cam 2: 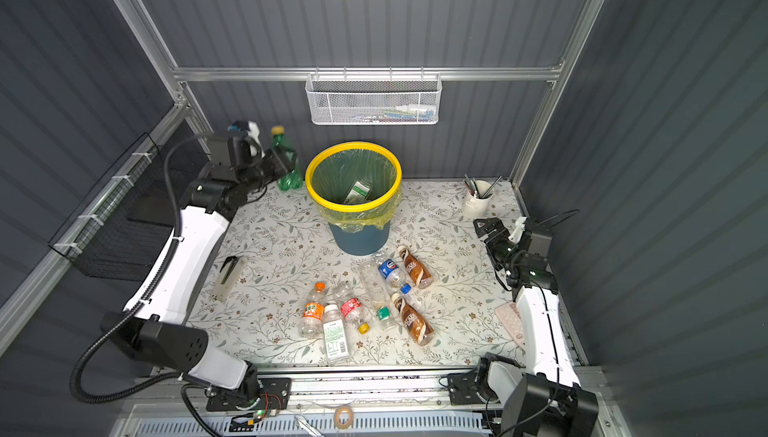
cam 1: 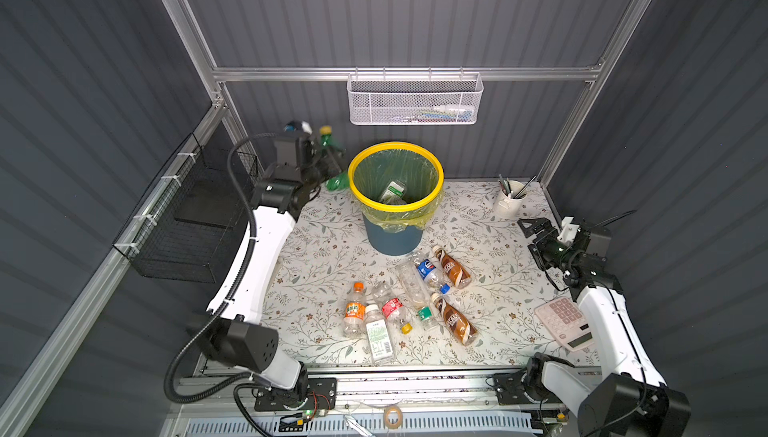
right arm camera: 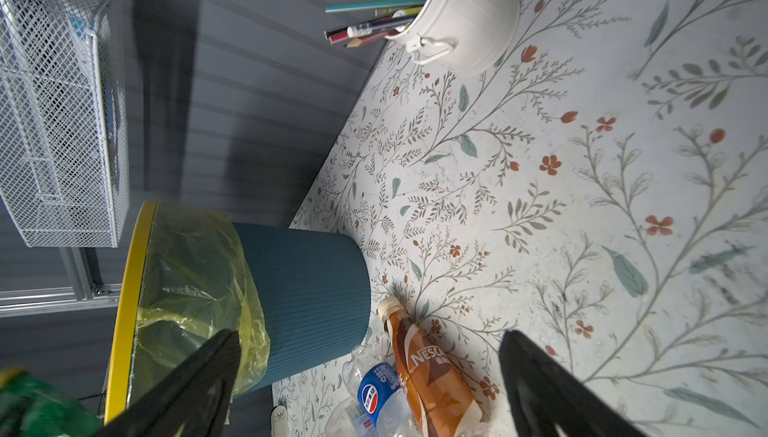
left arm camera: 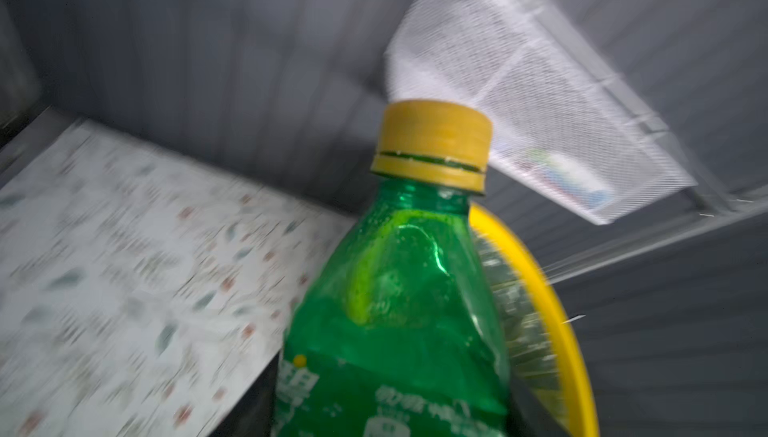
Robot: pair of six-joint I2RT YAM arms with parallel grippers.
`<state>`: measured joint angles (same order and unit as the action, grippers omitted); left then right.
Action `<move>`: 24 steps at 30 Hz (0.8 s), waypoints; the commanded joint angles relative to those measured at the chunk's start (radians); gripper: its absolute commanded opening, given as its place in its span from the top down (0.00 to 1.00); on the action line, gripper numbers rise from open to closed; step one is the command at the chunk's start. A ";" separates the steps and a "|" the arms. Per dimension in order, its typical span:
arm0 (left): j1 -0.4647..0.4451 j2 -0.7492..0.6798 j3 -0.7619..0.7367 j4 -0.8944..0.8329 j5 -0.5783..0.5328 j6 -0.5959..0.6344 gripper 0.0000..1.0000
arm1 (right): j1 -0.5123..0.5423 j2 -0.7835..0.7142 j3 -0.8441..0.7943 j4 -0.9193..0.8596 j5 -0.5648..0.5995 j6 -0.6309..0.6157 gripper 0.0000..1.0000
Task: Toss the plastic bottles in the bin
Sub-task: 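Lift the green bottle over the bin and open the left gripper, then draw the left arm back while the right gripper reaches toward the Nescafe bottle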
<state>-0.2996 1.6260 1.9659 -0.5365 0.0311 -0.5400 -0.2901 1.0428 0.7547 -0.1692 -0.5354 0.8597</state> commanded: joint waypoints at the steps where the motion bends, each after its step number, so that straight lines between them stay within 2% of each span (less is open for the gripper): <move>1: -0.032 0.125 0.174 -0.132 0.047 0.101 0.35 | 0.000 -0.005 -0.021 0.007 -0.049 -0.006 0.01; 3: -0.039 0.190 0.298 -0.218 0.048 0.115 0.18 | 0.000 -0.017 -0.023 -0.012 -0.038 -0.020 0.01; 4: -0.039 0.205 0.337 -0.246 0.050 0.116 0.06 | -0.001 -0.022 -0.022 -0.021 -0.034 -0.026 0.01; 5: -0.039 0.206 0.348 -0.253 0.045 0.119 0.01 | 0.000 -0.026 -0.021 -0.027 -0.032 -0.030 0.01; 11: -0.038 0.095 0.218 -0.213 -0.043 0.148 0.01 | 0.000 -0.030 -0.017 -0.033 -0.041 -0.027 0.01; 16: -0.027 -0.058 -0.031 -0.125 -0.140 0.145 0.01 | 0.006 -0.030 -0.012 -0.063 -0.027 -0.043 0.01; 21: 0.056 -0.146 -0.278 -0.064 -0.059 0.075 0.00 | 0.059 -0.020 -0.008 -0.108 0.022 -0.095 0.01; 24: 0.090 -0.190 -0.411 -0.052 -0.059 0.059 0.01 | 0.126 0.020 0.018 -0.150 0.063 -0.161 0.01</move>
<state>-0.2352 1.4475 1.6394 -0.6090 -0.0460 -0.4526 -0.2085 1.0340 0.7452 -0.2642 -0.5175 0.7776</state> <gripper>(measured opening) 0.995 0.991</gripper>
